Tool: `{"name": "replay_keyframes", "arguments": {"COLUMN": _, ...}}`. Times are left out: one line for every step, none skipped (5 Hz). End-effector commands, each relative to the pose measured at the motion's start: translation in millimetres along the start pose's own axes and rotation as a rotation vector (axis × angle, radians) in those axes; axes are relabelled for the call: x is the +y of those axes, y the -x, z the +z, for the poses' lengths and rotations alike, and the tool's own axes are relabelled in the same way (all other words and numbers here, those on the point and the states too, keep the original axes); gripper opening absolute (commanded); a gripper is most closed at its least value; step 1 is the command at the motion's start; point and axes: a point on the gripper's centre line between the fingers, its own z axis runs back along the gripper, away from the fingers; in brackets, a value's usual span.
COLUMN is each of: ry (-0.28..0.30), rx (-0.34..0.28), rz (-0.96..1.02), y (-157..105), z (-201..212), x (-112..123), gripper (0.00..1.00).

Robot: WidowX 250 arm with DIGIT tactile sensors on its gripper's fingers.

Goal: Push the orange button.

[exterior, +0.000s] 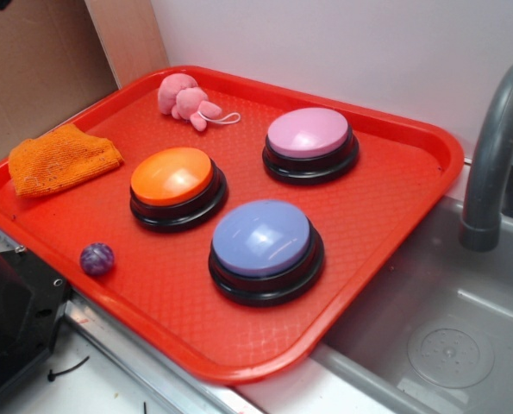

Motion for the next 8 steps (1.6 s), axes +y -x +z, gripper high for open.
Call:
{"name": "replay_keyframes", "arguments": {"ry": 0.000, "rx": 0.000, "rz": 0.000, "y": 0.0, "z": 0.0, "x": 0.0, "gripper": 1.00}}
{"name": "replay_keyframes", "arguments": {"ry": -0.021, "rx": 0.034, "rz": -0.210, "y": -45.3, "z": -54.4, "x": -11.7, "gripper": 1.00}}
{"name": "replay_keyframes", "arguments": {"ry": -0.068, "rx": 0.005, "rz": -0.270, "y": -82.4, "z": -106.5, "x": -9.8, "gripper": 1.00}}
{"name": "replay_keyframes", "arguments": {"ry": -0.076, "rx": 0.037, "rz": -0.300, "y": -83.9, "z": -157.8, "x": 2.4, "gripper": 1.00}}
{"name": "replay_keyframes", "arguments": {"ry": -0.026, "rx": 0.057, "rz": -0.263, "y": -84.9, "z": -182.6, "x": 16.9, "gripper": 1.00}}
{"name": "replay_keyframes", "arguments": {"ry": -0.036, "rx": 0.095, "rz": -0.300, "y": -86.0, "z": -210.0, "x": 18.4, "gripper": 1.00}}
{"name": "replay_keyframes", "arguments": {"ry": -0.056, "rx": 0.092, "rz": -0.338, "y": -84.9, "z": -208.6, "x": 4.5, "gripper": 1.00}}
{"name": "replay_keyframes", "arguments": {"ry": -0.091, "rx": 0.057, "rz": -0.327, "y": -84.9, "z": -178.7, "x": -0.3, "gripper": 1.00}}
